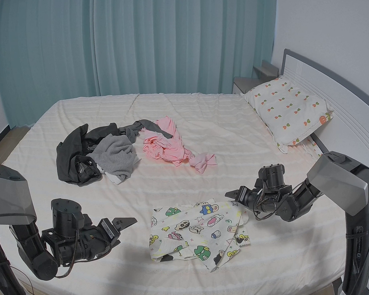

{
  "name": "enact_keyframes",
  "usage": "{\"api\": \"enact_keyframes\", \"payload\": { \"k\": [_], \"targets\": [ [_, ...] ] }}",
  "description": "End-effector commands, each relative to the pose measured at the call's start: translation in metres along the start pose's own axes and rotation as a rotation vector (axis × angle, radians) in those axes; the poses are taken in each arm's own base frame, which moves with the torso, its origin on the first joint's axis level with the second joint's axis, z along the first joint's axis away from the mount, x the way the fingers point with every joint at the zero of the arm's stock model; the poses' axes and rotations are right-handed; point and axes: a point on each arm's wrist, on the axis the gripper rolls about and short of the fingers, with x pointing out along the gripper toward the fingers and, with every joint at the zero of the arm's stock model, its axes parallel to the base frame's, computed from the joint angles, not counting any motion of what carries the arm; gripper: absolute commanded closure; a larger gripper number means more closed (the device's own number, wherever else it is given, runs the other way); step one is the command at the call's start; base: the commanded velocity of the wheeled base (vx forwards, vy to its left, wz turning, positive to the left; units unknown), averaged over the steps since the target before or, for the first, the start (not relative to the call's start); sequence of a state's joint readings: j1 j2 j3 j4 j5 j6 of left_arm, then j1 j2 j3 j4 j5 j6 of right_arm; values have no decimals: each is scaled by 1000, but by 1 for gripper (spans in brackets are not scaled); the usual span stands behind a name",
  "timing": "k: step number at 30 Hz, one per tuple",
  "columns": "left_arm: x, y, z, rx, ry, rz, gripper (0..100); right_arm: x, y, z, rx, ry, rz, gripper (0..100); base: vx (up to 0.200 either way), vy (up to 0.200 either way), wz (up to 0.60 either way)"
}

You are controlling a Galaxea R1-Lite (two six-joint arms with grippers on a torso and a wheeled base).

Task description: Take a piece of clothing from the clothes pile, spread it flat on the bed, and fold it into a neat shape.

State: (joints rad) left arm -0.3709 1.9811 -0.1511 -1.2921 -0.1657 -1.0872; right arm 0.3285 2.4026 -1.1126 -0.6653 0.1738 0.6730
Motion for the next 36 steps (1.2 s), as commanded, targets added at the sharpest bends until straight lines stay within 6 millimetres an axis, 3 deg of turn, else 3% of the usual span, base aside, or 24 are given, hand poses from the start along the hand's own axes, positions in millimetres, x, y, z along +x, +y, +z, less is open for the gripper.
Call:
{"api": "enact_keyframes", "payload": {
  "k": [1, 6, 9, 17, 21, 25, 36],
  "targets": [
    [1, 1, 0, -1, -1, 5, 0, -8, -2, 0, 7, -12, -33, 0, 0, 0, 0],
    [2, 2, -1, -3, 3, 8, 0, -33, 0, -5, 16, -10, -70, 0, 0, 0, 0],
    [2, 3, -1, -5, 9, 8, 0, -62, 3, -16, 28, 22, -72, 0, 0, 0, 0],
    [4, 4, -2, -8, 14, 14, 0, -94, 19, -86, -54, 168, -30, 0, 0, 0, 0],
    [4, 3, -1, -13, 13, 8, 0, -95, 23, -107, -88, 210, -7, 0, 0, 0, 0],
    [6, 3, 0, -18, 11, 10, 0, -78, 21, -135, -129, 272, -11, 0, 0, 0, 0],
    [4, 3, 2, -34, 2, 7, 0, -76, 24, -152, -170, 274, -27, 0, 0, 0, 0]
  ]
}}
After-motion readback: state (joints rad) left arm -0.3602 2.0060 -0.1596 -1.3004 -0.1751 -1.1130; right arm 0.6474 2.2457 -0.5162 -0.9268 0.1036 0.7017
